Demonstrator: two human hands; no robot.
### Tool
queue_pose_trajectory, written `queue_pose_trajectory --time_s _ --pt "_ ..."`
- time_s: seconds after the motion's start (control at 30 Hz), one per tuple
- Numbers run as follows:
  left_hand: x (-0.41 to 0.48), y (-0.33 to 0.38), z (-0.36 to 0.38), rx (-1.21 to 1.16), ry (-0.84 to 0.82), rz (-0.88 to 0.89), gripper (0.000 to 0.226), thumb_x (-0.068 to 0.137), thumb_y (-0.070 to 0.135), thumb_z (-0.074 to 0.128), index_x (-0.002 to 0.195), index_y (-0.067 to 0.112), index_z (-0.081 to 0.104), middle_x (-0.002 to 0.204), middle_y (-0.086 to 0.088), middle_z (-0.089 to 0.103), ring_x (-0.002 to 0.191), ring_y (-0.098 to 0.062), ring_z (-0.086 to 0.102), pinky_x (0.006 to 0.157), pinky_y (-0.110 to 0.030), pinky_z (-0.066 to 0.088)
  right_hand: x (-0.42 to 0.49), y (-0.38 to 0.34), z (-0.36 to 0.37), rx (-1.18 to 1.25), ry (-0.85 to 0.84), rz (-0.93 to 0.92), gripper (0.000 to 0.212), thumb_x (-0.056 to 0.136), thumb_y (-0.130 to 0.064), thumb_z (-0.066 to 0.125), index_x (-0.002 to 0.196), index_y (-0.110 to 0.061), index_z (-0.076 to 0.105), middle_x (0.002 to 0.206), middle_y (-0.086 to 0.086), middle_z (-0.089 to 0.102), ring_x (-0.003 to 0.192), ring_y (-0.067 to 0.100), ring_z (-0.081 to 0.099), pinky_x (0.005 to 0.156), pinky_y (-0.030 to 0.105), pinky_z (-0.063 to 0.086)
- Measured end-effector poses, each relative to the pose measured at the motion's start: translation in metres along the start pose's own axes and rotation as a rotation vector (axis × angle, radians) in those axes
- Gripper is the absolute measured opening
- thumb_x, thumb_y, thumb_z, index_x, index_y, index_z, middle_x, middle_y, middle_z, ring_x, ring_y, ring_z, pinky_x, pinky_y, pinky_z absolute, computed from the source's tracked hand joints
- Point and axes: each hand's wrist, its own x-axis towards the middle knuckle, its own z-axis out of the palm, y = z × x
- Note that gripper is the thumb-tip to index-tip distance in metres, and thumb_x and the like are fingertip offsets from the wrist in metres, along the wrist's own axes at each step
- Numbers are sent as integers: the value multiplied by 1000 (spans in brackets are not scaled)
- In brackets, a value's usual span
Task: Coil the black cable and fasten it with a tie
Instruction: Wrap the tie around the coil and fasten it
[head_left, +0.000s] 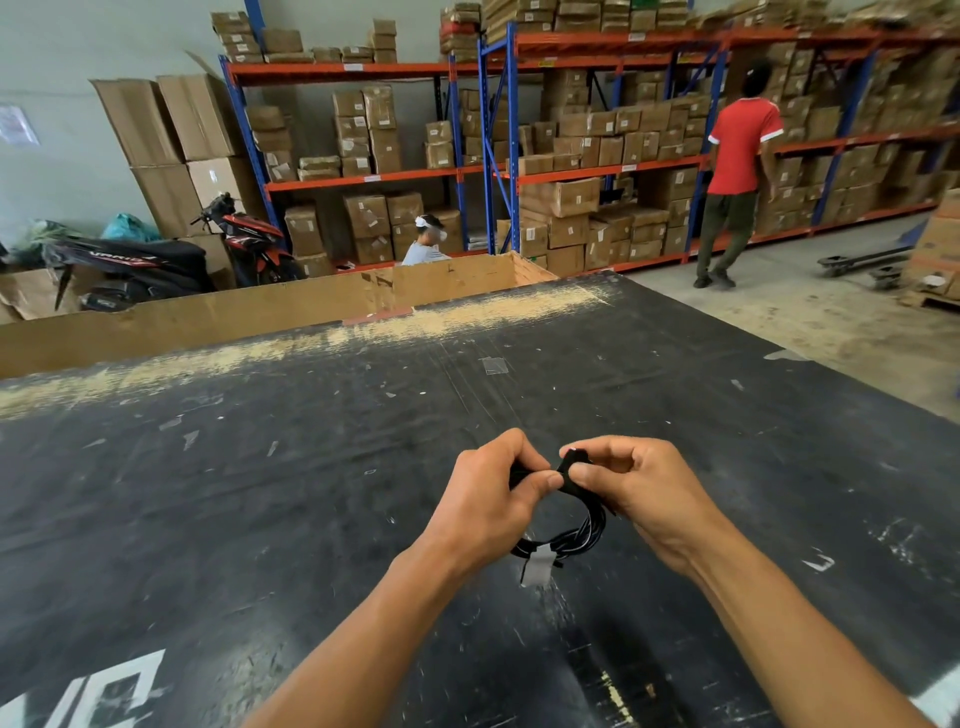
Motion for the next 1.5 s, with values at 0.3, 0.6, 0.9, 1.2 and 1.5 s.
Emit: queue_pose_trajectory --time_s 0.3,0.6,0.9,1.2,1.5 --pt "-3 1 2 -68 25 -25 14 88 24 69 78 28 61 69 11 68 62 -1 57 57 -14 45 3 4 14 -105 145 -82 18 87 -4 69 75 -13 78 68 1 75 64 8 67 63 23 53" --pt "-5 1 -1 -78 58 -10 15 90 19 68 79 27 62 70 9 65 62 -2 54 59 -21 45 10 11 29 -41 250 -17 30 93 -18 61 70 -3 72 64 6 63 57 13 53 55 27 47" --pt "-6 -5 -6 -150 133 -46 16 89 22 68 76 31 63 71 12 69 65 -3 60 59 -20 47 16 -5 36 59 232 142 44 95 -41 57 67 -7 59 60 6 57 46 15 55 44 26 50" --pt "6 -32 -41 -376 341 -267 13 91 14 67 78 17 67 62 11 67 50 -1 50 49 -22 45 12 -6 45 -169 -118 34 18 86 -6 70 83 -21 79 75 12 72 70 14 65 72 36 61" --pt "7 -48 -64 -573 492 -348 5 99 19 55 102 19 59 93 -4 67 60 -6 57 57 -26 50 39 -4 88 -183 34 -36 17 79 -13 71 73 -27 79 66 7 76 70 23 71 81 58 58"
